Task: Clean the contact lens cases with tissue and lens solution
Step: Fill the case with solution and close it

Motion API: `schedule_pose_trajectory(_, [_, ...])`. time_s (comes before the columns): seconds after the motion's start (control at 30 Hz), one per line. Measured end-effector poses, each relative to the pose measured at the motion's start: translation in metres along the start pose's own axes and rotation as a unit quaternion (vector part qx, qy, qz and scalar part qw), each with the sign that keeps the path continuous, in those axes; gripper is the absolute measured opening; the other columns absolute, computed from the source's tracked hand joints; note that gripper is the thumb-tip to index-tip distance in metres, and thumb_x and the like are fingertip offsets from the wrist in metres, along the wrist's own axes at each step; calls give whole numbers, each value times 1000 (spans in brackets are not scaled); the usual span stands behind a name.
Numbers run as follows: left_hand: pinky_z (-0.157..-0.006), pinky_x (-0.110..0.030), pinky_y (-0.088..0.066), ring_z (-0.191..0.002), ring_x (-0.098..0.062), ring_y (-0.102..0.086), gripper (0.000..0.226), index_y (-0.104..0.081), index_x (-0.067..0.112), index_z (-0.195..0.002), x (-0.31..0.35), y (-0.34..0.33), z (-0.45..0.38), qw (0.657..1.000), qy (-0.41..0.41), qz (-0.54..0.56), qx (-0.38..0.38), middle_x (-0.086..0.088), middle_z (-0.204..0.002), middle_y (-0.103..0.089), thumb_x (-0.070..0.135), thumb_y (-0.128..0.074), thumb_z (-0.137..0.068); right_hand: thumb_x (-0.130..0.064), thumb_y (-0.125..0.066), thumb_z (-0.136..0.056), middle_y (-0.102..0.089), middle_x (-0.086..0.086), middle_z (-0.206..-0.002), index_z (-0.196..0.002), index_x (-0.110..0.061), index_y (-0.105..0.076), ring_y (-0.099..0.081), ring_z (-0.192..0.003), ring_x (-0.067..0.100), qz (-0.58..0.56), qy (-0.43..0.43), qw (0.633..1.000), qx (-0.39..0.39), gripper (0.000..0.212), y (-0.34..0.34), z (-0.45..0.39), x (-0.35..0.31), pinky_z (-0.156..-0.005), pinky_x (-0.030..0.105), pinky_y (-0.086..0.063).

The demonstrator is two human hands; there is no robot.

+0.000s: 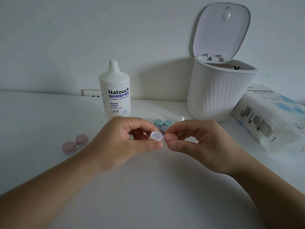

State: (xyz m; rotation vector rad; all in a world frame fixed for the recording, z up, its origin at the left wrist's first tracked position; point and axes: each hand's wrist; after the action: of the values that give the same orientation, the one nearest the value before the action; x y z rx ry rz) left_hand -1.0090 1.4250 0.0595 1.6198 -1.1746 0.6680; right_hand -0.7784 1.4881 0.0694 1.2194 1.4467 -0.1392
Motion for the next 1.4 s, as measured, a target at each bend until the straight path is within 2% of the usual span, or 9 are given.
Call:
schedule_pose_trajectory(0.23, [-75, -17, -45, -101, -7, -62, 41, -68, 49, -105, 2, 15, -1, 978, -27, -206, 20, 26, -108, -67, 48, -89, -69, -21, -79, -85, -74, -12, -88, -95, -30, -76, -69, -80, 8, 24, -1, 1000, 15, 13, 3, -1, 0, -78, 17, -53])
schedule_pose_trajectory(0.4, [-65, -10, -40, -89, -2, -60, 34, -72, 35, -112, -7, 12, 1, 954, -3, -297, 51, 23, -98, -65, 45, -76, -80, -23, -79, -86, -74, -10, -88, -95, -26, -76, -68, -77, 9, 19, -12, 1000, 17, 10, 3, -1, 1, -79, 19, -53])
schedule_pose_trajectory(0.57, [-68, -27, -50, -70, -7, -58, 20, -70, 29, -106, -11, 3, 1, 948, 35, -315, 32, 9, -85, -65, 40, -69, -88, -23, -81, -84, -75, -9, -87, -95, -27, -76, -67, -76, 15, 15, -22, 1000, 14, 12, 3, -1, 2, -78, 23, -55])
schedule_pose_trajectory(0.7, [-62, -22, -41, -65, -4, -55, 16, -70, 33, -107, -14, 0, -2, 947, 42, -319, 16, 12, -78, -61, 34, -65, -92, -24, -81, -84, -75, -11, -85, -95, -26, -76, -67, -74, 13, 12, -25, 1000, 10, 13, 3, 0, 2, -77, 23, -55])
schedule_pose_trajectory(0.87, [-64, -30, -52, -64, -11, -57, 22, -71, 33, -111, -17, 3, -2, 951, 31, -307, 16, 9, -84, -69, 30, -71, -89, -23, -81, -84, -74, -11, -83, -92, -27, -76, -66, -74, 13, 10, -30, 999, 11, 10, 3, 0, 3, -78, 25, -55])
schedule_pose_trajectory(1.07, [-59, -10, -41, -62, -12, -53, 36, -58, 40, -128, -11, 8, -2, 986, -8, -140, 94, 18, -94, -61, 31, -65, -94, -23, -81, -84, -73, -11, -81, -93, -25, -77, -65, -74, 17, 3, -36, 999, 8, 10, 3, -1, 3, -78, 26, -55])
schedule_pose_trajectory(1.23, [-60, -24, -44, -61, -16, -47, 18, -73, 36, -103, -3, 3, -3, 994, -13, -16, 104, 21, -75, -60, 38, -62, -89, -22, -80, -85, -73, -3, -82, -91, -23, -77, -65, -77, 26, -7, -43, 999, 12, 6, 3, 0, 0, -81, 41, -55])
schedule_pose_trajectory(1.3, [-62, -33, -45, -65, -31, -48, 18, -73, 32, -98, -3, 2, -4, 993, 1, 30, 115, 16, -75, -64, 39, -67, -83, -21, -79, -85, -73, -2, -82, -91, -22, -77, -64, -77, 27, -10, -45, 999, 11, 6, 3, 0, 0, -82, 43, -55])
schedule_pose_trajectory(1.4, [-65, -33, -46, -68, -26, -50, 20, -71, 27, -91, -3, 2, -5, 991, 18, 71, 113, 9, -81, -71, 37, -79, -77, -19, -80, -86, -73, 0, -83, -92, -19, -77, -64, -77, 30, -19, -46, 999, 10, 7, 3, 0, 0, -82, 45, -56])
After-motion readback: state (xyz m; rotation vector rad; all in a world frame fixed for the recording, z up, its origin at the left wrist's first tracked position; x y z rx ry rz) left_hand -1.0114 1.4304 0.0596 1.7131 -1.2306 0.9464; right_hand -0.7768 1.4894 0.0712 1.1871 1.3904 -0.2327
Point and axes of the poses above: each hand's wrist, its own z-axis away from the middle knuckle, its own y-axis out of the back of the hand, x = y × z
